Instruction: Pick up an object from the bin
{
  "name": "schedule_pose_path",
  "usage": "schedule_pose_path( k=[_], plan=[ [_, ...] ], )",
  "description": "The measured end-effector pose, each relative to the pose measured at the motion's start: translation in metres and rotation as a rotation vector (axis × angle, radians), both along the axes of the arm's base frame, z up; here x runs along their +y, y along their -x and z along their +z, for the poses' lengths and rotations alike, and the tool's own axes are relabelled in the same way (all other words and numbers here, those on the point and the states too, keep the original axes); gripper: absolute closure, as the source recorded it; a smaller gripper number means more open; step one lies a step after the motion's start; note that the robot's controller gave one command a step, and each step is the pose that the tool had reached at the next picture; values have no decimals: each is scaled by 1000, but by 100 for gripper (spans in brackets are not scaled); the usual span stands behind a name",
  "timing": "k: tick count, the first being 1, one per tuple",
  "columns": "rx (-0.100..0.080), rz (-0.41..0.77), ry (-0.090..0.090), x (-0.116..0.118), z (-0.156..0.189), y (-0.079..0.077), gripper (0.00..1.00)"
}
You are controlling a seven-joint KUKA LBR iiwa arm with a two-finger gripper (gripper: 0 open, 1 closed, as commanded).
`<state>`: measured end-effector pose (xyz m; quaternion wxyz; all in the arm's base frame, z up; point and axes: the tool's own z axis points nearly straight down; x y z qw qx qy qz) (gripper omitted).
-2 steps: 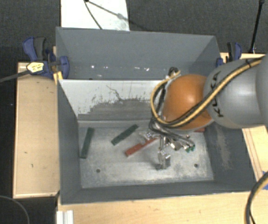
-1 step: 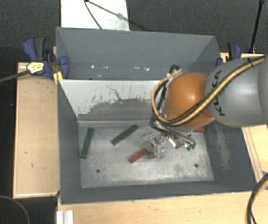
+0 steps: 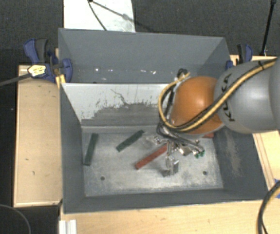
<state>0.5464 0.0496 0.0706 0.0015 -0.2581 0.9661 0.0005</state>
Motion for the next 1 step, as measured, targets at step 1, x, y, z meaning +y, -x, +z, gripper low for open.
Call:
schedule_pose_path(
  k=[1],
  plan=[
    [0, -1, 0, 0, 0, 0, 100]
  ],
)
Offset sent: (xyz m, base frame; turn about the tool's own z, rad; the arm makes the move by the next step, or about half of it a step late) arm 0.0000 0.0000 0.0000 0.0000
